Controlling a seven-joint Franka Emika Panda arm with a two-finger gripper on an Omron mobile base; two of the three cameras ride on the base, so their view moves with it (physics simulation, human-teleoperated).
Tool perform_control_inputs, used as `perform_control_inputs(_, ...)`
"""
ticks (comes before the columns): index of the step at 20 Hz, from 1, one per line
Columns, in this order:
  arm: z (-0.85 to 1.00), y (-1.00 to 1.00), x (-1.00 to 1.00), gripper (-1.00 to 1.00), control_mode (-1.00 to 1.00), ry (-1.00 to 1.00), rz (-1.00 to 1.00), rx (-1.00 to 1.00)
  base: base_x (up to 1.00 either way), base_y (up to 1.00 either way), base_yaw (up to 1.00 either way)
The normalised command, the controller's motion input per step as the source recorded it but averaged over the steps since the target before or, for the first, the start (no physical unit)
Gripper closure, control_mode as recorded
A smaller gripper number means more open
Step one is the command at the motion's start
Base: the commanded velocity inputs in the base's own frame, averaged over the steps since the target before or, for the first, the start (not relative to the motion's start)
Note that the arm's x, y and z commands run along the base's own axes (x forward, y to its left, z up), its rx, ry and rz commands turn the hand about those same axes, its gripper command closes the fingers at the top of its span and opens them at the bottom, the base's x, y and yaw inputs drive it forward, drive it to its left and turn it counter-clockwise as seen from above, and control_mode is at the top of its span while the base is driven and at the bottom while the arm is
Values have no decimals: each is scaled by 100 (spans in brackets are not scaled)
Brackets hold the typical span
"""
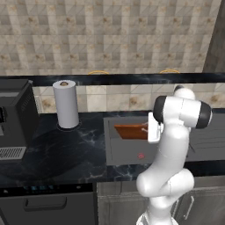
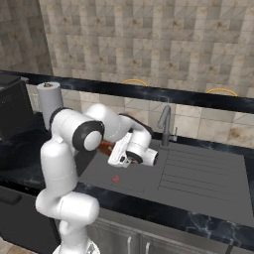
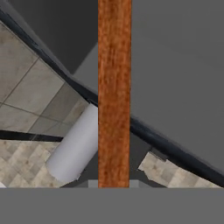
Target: Move the cutting board and knife to the sink. Then move spray from the cabinet to the counter.
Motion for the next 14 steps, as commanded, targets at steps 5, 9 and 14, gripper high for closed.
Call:
perform_control_inputs(5, -19, -8, 29, 100, -100, 0, 1, 0, 0, 0, 0)
perform_control_inputs(9, -17, -6, 24, 100, -100, 0, 3, 0, 0, 0, 0)
perform_control_inputs(14, -16, -8, 21, 100, -100, 0, 6, 0, 0, 0, 0)
